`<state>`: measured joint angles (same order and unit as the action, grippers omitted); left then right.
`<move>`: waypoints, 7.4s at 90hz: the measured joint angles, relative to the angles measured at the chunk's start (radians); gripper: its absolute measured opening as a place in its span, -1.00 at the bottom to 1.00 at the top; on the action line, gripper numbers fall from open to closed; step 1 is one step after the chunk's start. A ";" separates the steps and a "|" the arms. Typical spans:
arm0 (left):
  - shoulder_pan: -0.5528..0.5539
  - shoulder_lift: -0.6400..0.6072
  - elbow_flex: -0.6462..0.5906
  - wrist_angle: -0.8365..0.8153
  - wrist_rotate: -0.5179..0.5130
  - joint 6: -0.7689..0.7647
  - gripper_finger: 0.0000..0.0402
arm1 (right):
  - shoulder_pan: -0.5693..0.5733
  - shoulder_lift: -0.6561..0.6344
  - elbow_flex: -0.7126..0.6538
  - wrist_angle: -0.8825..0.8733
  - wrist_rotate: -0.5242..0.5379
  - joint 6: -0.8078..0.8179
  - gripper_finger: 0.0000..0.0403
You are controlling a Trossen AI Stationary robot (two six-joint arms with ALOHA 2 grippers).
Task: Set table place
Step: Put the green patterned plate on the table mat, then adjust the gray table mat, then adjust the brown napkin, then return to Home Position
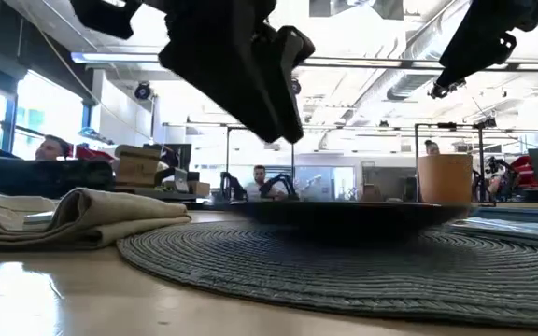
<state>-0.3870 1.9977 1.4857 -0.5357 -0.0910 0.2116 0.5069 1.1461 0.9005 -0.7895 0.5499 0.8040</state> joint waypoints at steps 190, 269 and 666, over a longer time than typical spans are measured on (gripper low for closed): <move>0.016 -0.197 -0.560 0.329 -0.075 -0.545 -0.33 | 0.044 0.414 -0.161 0.133 -0.456 -0.202 -0.97; 0.047 -0.369 -0.449 0.113 -0.119 -0.538 -0.33 | 0.079 0.250 -0.066 -0.027 -0.542 -0.147 -1.00; 0.363 -1.995 -1.463 0.523 0.028 -0.383 -0.98 | -0.506 -1.133 -0.892 0.841 -0.372 -0.603 -1.00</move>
<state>-0.0238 0.0032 0.0227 -0.0124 -0.0629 -0.1715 0.0013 0.0128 0.0090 0.0517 0.1783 0.2012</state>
